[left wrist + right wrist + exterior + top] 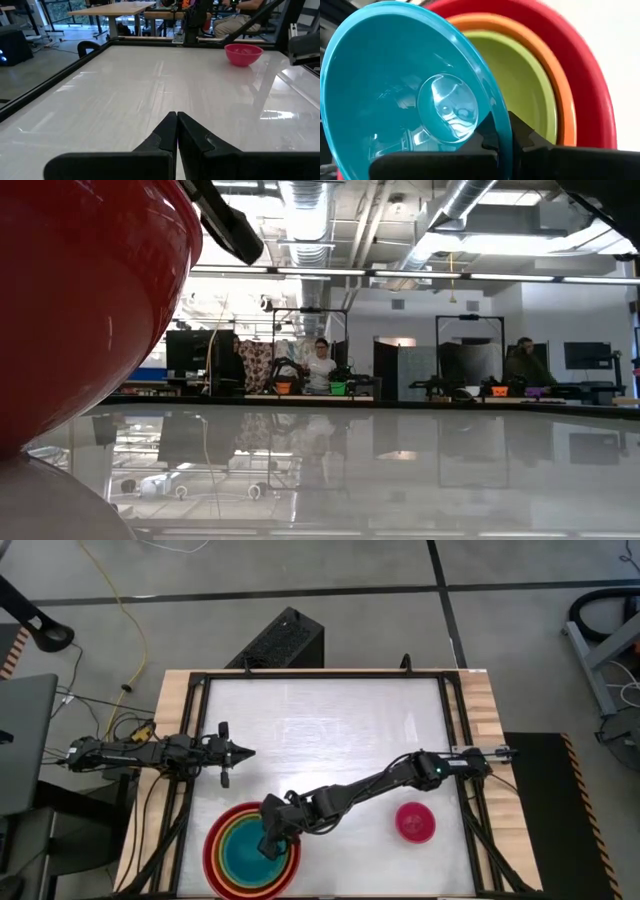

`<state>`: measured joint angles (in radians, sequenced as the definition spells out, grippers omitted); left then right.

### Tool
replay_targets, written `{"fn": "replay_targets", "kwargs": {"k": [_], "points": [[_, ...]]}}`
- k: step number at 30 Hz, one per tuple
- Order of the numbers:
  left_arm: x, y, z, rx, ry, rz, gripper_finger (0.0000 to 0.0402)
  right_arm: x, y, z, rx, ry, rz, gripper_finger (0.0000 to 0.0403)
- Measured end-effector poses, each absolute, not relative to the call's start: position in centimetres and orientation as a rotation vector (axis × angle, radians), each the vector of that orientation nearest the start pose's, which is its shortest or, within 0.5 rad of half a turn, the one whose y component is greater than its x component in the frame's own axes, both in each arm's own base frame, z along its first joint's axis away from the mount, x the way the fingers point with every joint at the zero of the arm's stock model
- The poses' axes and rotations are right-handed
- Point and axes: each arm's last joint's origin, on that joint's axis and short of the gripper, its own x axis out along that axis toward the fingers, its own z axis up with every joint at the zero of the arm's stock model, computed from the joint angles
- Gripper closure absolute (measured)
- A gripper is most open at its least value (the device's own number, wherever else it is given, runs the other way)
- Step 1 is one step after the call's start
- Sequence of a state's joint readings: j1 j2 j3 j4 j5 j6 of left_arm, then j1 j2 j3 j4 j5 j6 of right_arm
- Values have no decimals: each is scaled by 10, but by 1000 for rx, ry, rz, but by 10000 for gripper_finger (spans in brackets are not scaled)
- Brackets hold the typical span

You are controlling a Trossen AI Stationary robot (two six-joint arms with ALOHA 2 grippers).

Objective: Nest bowls inside each other
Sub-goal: Stack the blue bowl on top of the green stacked bowls

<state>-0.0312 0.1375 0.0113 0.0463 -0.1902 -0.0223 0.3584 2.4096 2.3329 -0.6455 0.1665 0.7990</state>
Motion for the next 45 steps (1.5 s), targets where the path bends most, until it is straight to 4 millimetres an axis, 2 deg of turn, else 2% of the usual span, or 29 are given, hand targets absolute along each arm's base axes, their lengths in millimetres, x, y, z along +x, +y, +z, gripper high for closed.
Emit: {"fn": "replay_targets", "kwargs": {"k": [3,9,17,27,31,37,40,45], "points": [[105,2,161,-13,78,160,401,504,183,256,569,741,-113,383],[105,2,161,-13,77,160,401,512,185,234,555,750,-135,383],[105,2,161,-13,78,160,401,512,182,232,574,773,-136,380],[105,2,161,-13,78,159,401,513,182,232,576,770,-132,320],[105,2,161,-13,78,159,401,513,182,238,555,765,-109,295],[105,2,161,-13,78,160,401,509,172,255,540,761,-94,263],[105,2,161,-13,78,159,401,505,161,267,533,766,-115,255],[105,2,161,-13,77,160,401,506,151,273,535,757,-113,253]]}}
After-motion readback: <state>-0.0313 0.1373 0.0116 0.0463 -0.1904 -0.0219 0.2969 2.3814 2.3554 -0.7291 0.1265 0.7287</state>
